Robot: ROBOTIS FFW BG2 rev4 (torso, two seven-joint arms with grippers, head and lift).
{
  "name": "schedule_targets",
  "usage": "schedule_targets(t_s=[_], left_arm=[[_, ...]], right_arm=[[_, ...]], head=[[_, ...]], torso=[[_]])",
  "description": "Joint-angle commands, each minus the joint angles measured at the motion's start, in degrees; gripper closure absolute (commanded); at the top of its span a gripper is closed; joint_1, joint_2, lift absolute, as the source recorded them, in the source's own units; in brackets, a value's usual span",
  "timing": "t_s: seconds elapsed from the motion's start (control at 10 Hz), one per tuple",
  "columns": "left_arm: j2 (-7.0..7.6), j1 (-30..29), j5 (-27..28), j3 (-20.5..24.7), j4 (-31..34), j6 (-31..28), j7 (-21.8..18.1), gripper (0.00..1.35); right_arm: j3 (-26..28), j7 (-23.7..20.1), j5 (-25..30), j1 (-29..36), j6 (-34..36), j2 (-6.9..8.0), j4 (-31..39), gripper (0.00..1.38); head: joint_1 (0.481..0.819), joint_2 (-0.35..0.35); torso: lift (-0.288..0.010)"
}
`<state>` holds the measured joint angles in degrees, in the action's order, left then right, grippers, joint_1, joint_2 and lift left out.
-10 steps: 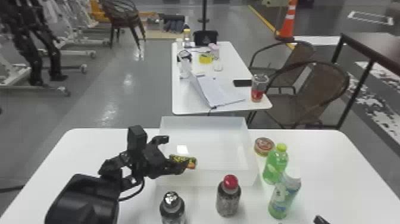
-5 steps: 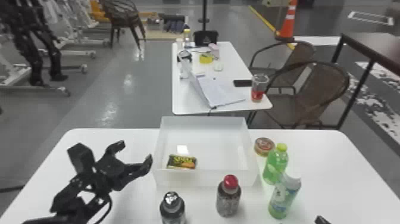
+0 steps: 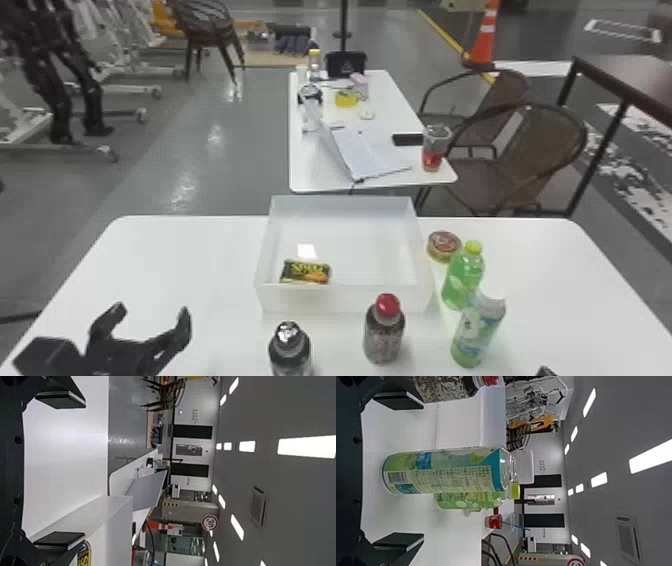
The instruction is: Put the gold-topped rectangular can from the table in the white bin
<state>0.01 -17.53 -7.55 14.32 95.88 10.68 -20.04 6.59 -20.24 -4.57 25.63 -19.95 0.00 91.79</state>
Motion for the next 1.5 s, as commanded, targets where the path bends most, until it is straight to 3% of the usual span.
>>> schedule_targets(t_s=[0.0, 0.4, 1.4], left_arm=[[-0.15, -4.35, -1.68, -0.87, 0.36, 2.15, 1.76, 0.13], [-0.15, -12.09, -2.65, -3.86, 0.27, 6.72, 7.39, 0.13], [-0.15, -10.33, -3.88, -6.32, -2.10, 9.36, 8.00, 0.13]], right_arm=[[0.00, 0.37, 0.00, 0.56, 0.00, 0.05, 0.40, 0.13], [0.00, 1.34, -0.53, 2.06, 0.00, 0.05, 1.63, 0.13], [0.00, 1.52, -0.97, 2.41, -0.44, 0.05, 1.63, 0.13]], head=[[0.549, 0.000], [0.549, 0.000], [0.549, 0.000]], torso=[[-0.100], [-0.100], [-0.100]])
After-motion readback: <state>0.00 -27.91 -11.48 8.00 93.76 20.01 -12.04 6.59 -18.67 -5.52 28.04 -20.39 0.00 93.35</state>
